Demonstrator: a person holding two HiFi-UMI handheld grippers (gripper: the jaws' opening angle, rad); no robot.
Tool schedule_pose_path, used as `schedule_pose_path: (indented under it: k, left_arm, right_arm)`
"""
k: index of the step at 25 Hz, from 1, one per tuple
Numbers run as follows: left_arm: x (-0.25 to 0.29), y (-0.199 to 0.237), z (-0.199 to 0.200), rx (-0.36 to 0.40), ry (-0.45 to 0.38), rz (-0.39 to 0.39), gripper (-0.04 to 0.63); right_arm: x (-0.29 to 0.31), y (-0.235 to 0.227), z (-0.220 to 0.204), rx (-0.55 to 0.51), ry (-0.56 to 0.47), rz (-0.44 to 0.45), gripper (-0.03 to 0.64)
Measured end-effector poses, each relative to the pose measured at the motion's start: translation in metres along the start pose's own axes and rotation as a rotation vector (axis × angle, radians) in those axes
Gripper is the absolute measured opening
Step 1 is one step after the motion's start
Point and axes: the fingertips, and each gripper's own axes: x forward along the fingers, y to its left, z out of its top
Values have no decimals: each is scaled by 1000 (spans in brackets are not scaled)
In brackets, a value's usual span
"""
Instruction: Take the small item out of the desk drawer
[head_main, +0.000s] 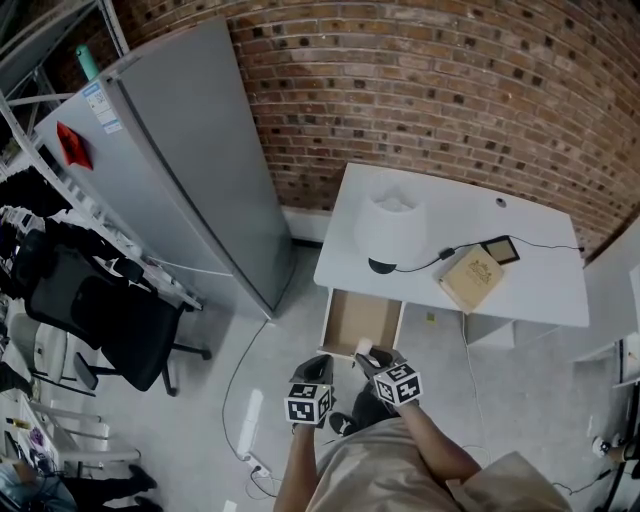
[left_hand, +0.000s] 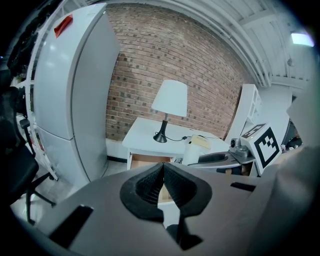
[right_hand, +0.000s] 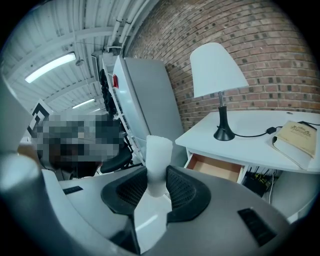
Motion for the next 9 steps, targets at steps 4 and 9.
schedule_pose_path:
  k: [4, 9]
  left_arm:
    - [1, -1, 1, 0, -5, -3, 17]
    - [1, -2, 0, 0, -3, -6, 17]
  right_arm:
    - [0, 0, 1, -6, 0, 1, 140]
    - [0, 0, -1, -4, 3, 1, 140]
